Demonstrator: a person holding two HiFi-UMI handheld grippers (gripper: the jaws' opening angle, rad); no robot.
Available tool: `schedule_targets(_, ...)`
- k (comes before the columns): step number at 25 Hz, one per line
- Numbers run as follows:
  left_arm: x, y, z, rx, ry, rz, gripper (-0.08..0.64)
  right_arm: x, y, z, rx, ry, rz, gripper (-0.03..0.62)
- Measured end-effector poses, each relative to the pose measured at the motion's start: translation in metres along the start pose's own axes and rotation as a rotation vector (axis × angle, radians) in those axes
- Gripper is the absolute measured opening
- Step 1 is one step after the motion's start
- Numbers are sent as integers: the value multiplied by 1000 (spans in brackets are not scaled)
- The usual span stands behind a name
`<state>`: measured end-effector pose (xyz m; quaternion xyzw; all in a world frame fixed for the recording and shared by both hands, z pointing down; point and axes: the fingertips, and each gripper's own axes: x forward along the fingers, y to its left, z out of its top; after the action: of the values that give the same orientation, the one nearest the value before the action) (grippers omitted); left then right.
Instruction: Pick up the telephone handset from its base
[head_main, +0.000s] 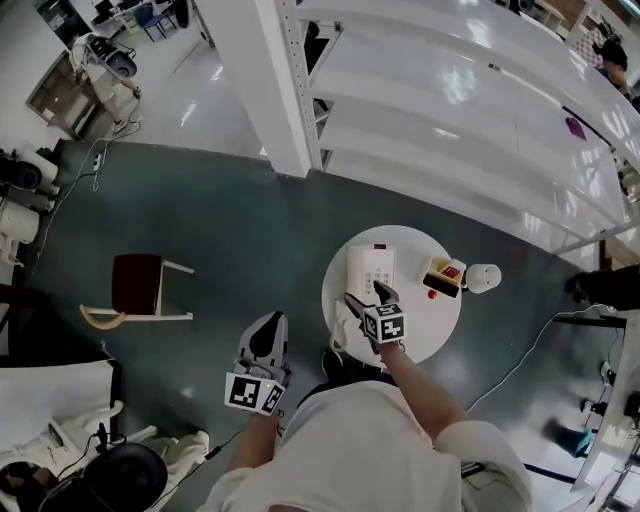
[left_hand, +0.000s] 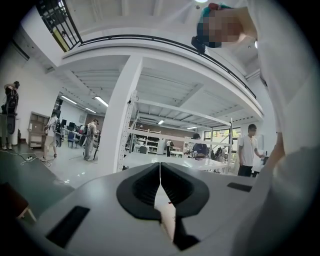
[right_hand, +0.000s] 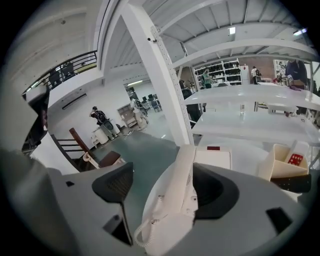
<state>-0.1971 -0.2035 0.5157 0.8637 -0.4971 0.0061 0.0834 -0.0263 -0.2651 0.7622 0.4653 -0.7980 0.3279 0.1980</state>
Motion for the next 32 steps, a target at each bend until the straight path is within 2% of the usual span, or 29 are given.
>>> schedule_targets(19,-4,24,-10,-7,41,15,21,81,-37,-26,74,158,-122,368)
schedule_targets(24,-8,29,-14,-11,50,23,21,89,-44,-27,86,181,-176,353)
schedule_targets(32,-11,33,-18,-20,62,31,21,100,-49,-30,115,195,-213,334)
